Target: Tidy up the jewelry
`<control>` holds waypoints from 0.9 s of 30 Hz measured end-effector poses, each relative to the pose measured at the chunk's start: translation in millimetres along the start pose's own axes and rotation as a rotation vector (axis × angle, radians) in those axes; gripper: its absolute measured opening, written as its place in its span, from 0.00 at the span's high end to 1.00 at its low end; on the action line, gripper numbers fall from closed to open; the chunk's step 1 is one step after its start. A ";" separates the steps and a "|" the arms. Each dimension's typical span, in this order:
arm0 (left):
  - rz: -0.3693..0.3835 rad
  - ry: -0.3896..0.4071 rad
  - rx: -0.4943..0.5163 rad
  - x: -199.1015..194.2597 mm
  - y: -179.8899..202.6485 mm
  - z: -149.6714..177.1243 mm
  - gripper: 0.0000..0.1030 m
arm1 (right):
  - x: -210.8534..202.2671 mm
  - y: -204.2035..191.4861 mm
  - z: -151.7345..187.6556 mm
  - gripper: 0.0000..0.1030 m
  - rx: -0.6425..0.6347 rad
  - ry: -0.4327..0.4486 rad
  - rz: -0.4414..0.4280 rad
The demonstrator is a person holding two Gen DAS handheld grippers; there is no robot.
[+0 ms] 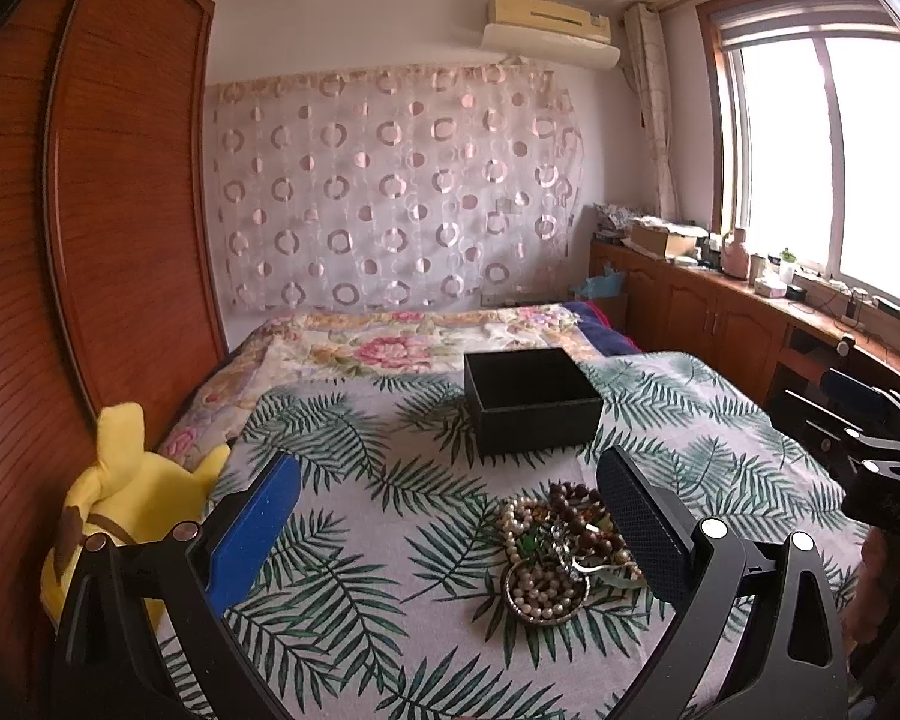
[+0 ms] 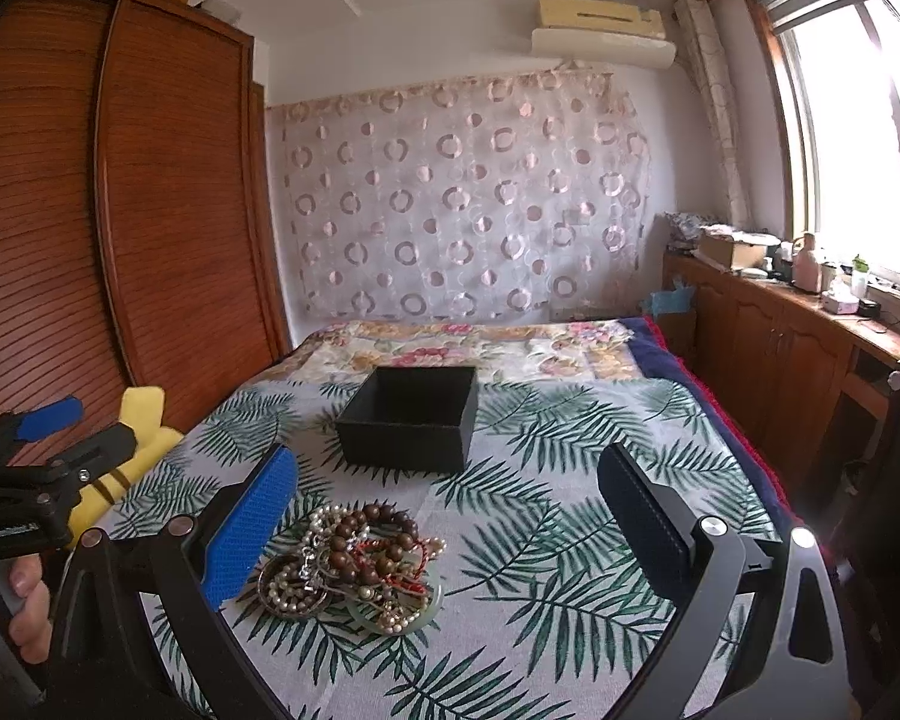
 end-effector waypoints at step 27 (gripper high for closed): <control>0.074 -0.242 -0.038 70.3 -29.7 72.9 0.07 | 135.4 -34.4 66.7 0.62 -0.064 -0.335 -0.334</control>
Point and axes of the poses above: each gripper's, at about its wrist camera, not at the fingertips, and x roughly the way its jaws point, y to its right, z to its underside, the point moved 7 cm from there along x, roughly the way its jaws point, and after that the axes turned 14 degrees about -x, right-handed, at the moved point
